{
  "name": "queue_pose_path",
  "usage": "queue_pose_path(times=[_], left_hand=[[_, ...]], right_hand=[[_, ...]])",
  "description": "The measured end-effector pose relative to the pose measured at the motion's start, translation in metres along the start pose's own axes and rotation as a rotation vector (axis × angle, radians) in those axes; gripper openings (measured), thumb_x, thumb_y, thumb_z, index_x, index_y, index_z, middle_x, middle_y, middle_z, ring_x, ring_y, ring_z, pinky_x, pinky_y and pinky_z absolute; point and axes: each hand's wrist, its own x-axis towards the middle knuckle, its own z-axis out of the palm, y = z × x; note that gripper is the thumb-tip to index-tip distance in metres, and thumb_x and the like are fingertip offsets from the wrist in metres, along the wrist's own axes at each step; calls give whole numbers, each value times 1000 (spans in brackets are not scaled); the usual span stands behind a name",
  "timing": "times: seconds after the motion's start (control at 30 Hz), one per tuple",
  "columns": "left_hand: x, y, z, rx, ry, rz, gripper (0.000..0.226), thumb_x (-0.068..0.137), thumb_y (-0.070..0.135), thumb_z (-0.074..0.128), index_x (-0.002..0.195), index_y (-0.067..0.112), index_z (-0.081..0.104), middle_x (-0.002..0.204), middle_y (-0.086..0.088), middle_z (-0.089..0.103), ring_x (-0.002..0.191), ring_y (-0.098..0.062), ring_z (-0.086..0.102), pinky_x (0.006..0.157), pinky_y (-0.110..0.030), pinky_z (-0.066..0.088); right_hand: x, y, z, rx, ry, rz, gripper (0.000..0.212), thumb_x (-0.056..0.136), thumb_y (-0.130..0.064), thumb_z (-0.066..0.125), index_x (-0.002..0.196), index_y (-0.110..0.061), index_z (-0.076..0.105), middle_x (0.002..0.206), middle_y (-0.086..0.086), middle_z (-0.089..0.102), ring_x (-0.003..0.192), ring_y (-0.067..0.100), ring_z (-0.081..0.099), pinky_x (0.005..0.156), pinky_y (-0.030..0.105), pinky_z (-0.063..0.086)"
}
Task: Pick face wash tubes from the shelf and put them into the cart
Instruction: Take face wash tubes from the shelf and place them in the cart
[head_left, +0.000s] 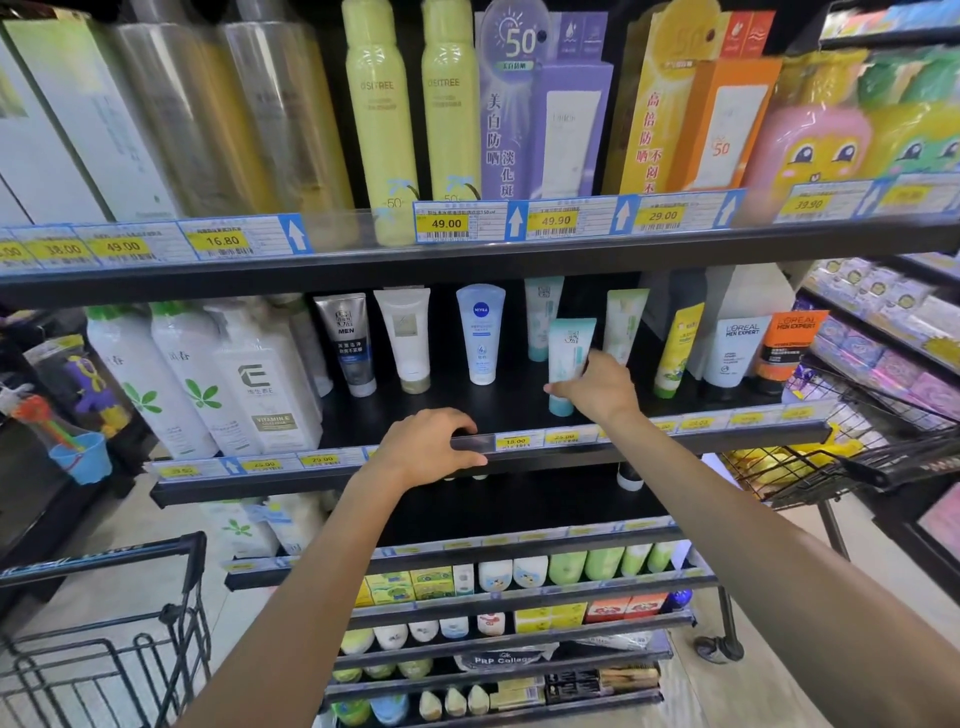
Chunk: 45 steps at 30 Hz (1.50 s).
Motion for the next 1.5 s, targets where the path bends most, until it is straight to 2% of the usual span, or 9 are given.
queue_pose_path(times=[0.1,0.27,0.43,0.83,1.0,1.13,1.3,1.4,1.5], left_hand=[[0,0,1,1,7,1,45,88,62,67,125,37,63,129,17,63,115,-13,59,91,-41,51],[1,0,2,2,14,-1,50,87,63,67,129,36,63,134,17,61,120,-13,58,95,-43,51],[1,0,1,-4,15,-2,50,87,63,67,128,36,63,133,17,62,120,-13,58,95,-41,50],[-3,6,-4,11,-5,-26,52,88,63,67,132,36,61,137,16,60,123,-13,57,95,-40,48],[-5,9,-7,8,-15,-36,52,88,62,67,132,35,61,138,16,60,123,-14,57,97,-41,48],[-8,12,-10,8,-35,-40,56,90,59,67,139,32,56,142,11,58,126,-16,56,98,-41,47],[-31,21,-22,-87,25,-72,72,93,55,66,154,27,39,154,1,48,139,-22,48,110,-48,45],[-67,21,-27,-80,134,-96,73,97,54,62,156,21,38,157,-2,45,143,-21,43,116,-43,41],[-114,16,-27,-46,198,-170,71,99,56,57,155,16,40,154,-4,47,141,-24,45,114,-40,41]], right_hand=[[15,-3,7,20,16,34,51,79,-25,89,122,-11,66,125,6,70,117,27,65,90,34,53],[38,-8,23,44,43,113,52,77,-27,90,120,-10,66,122,8,72,115,28,67,97,43,55],[43,-8,31,41,60,103,52,80,-25,88,125,-9,66,127,10,70,118,29,66,96,38,53],[38,-10,28,-32,23,89,56,81,-27,87,126,-6,62,131,13,68,121,32,64,98,40,53],[24,-13,9,-104,-40,78,52,87,-30,82,125,-4,59,130,14,67,118,32,63,84,35,49],[-7,-16,-14,-266,-73,22,57,96,-41,70,136,-4,55,128,14,66,115,34,63,79,35,47],[-64,-21,-27,-464,-84,-217,54,100,-47,58,145,-16,55,123,9,71,110,30,67,92,43,54],[-101,-27,-24,-513,-78,-412,57,101,-50,55,147,-16,54,141,6,64,131,26,57,113,47,42],[-138,-40,-14,-509,-142,-538,57,102,-48,54,150,-17,52,150,4,56,141,23,48,123,47,30]])
